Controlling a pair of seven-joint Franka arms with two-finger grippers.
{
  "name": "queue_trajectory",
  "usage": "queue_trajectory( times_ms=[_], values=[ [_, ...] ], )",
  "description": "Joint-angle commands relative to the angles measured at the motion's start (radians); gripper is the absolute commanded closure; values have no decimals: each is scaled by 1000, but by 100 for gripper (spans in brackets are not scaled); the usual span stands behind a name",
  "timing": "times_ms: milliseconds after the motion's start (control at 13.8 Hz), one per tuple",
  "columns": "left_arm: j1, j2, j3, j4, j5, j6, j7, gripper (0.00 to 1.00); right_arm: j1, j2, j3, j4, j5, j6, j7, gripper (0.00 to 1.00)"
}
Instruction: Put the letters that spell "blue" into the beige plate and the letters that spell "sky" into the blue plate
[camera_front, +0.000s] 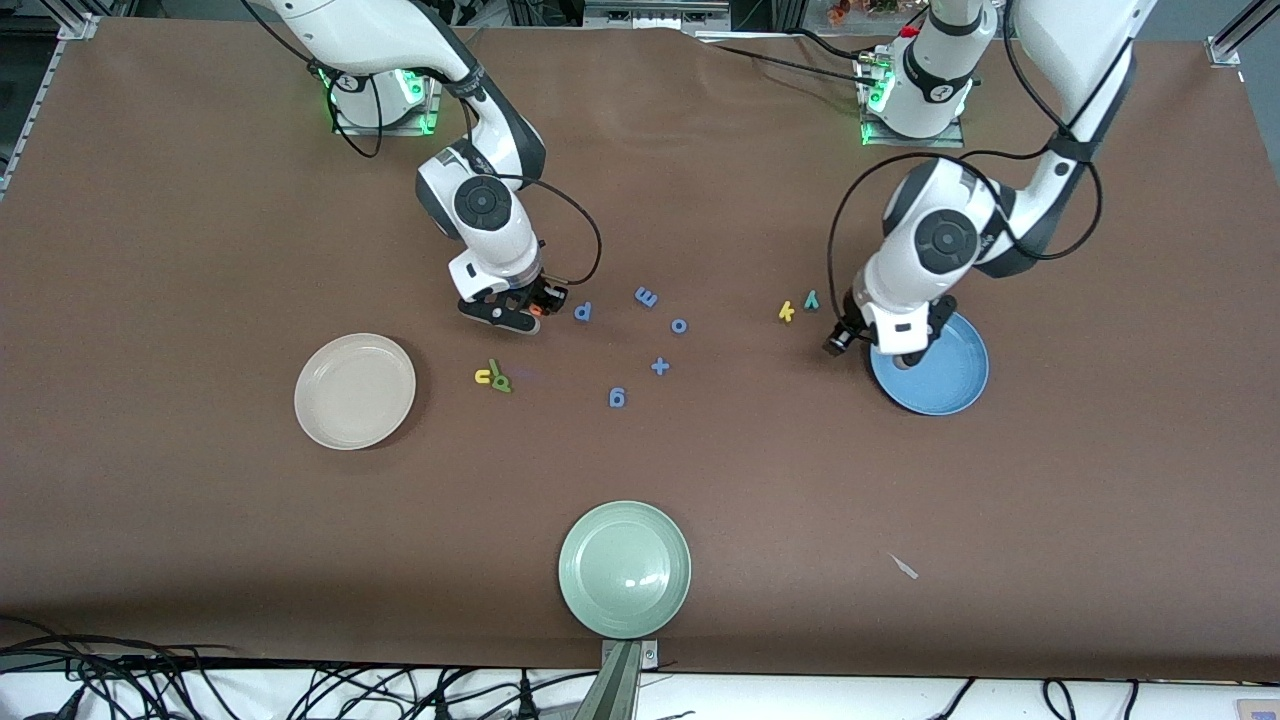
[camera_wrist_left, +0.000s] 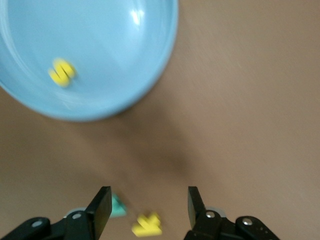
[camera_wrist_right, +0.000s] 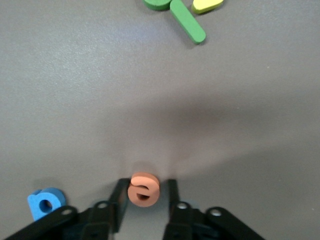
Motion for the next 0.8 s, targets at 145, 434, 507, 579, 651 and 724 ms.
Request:
queue_trajectory(
  times_ms=[145, 434, 507, 579, 651, 724],
  values=[
    [-87, 34, -10, -22, 37, 47, -88, 33, -8, -37, -19, 28, -20, -82, -28, 80],
    [-92, 45, -9, -18, 68, 37, -371, 32, -8, -102, -101, 145, 0, -399, -219, 79],
    [-92, 51, -9, -12, 72, 39, -418, 31, -8, -122, -134, 143, 0, -426, -284, 79],
    [-92, 60, -9, -8, 72, 48, -449, 28, -8, -140, -164, 140, 0, -456, -359, 79],
    [-91, 63, -7, -7, 72, 51, -486, 19, -8, -149, -200, 137, 0, -476, -431, 79],
    [-89, 60, -10, -1, 71, 50, -541, 16, -8, -157, -245, 133, 0, -482, -517, 79]
  ],
)
